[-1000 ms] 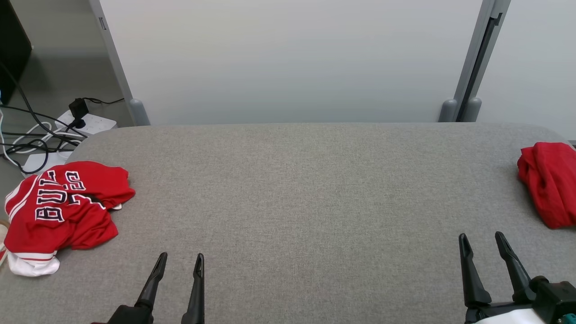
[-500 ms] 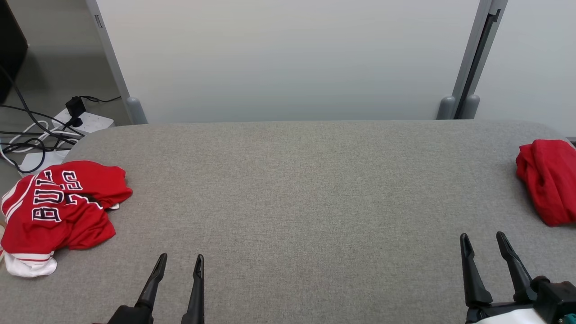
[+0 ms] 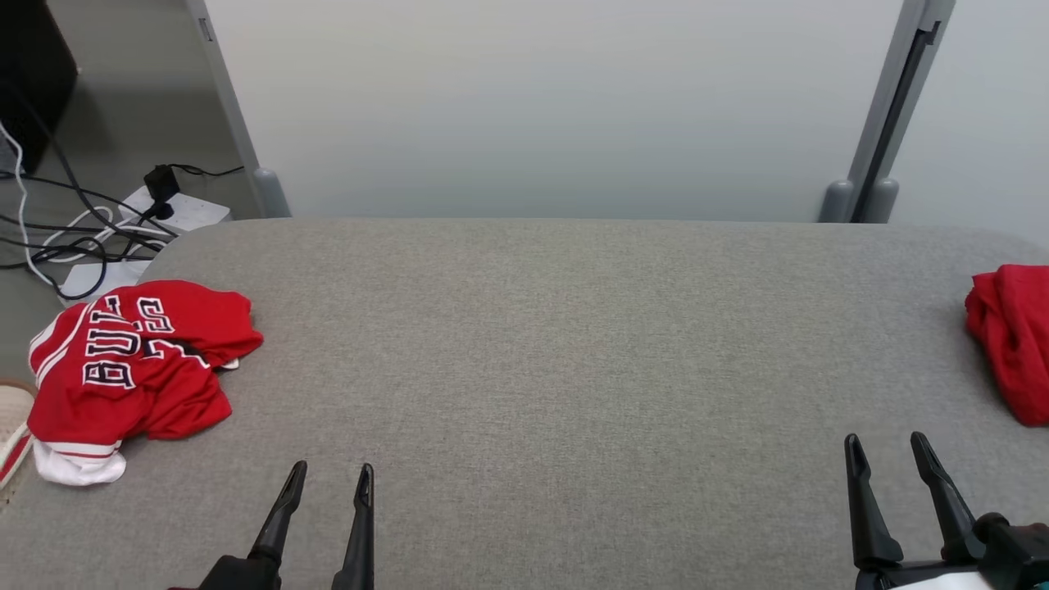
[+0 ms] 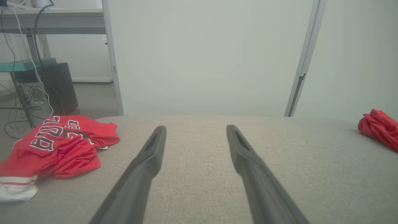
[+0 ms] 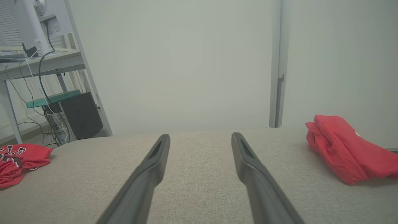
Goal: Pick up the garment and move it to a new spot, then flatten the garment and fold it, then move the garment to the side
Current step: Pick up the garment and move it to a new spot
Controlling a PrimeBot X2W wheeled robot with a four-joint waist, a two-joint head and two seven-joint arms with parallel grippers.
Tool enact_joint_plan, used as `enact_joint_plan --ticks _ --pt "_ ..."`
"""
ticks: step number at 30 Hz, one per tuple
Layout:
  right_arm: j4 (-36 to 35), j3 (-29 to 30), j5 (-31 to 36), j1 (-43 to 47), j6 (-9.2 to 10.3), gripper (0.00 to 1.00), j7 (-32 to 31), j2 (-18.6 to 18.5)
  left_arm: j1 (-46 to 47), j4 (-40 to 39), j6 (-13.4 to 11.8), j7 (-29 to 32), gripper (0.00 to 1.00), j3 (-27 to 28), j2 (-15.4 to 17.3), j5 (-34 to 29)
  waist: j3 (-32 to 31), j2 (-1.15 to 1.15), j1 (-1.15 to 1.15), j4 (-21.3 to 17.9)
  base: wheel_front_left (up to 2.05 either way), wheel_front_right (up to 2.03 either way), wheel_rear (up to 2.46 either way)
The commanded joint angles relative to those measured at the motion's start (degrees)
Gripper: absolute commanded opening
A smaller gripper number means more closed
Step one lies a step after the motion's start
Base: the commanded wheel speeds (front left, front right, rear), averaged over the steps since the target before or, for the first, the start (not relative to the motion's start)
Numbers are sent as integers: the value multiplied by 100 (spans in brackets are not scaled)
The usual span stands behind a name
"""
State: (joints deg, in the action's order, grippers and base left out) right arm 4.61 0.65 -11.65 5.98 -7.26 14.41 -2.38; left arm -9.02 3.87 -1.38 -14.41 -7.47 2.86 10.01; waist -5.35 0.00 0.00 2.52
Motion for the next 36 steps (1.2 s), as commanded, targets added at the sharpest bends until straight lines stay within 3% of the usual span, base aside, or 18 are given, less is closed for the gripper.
enact_joint_plan --ticks 1,25,30,36 --pt "-174 -135 -37 -75 -23 100 59 -71 289 -153 20 -59 100 155 2 -68 -1 0 0 136 0 0 0" --pt "-200 -683 -113 -216 -23 100 59 -52 382 -519 -272 -59 100 191 2 -264 63 0 0 2000 0 0 0" --pt "-160 -777 -144 -224 -23 100 59 -51 375 -637 -400 -59 100 205 2 -351 63 0 0 2300 0 0 0" --pt "-34 -957 -192 -352 -23 100 59 -138 377 -815 -706 -59 100 270 2 -325 156 0 0 2396 0 0 0"
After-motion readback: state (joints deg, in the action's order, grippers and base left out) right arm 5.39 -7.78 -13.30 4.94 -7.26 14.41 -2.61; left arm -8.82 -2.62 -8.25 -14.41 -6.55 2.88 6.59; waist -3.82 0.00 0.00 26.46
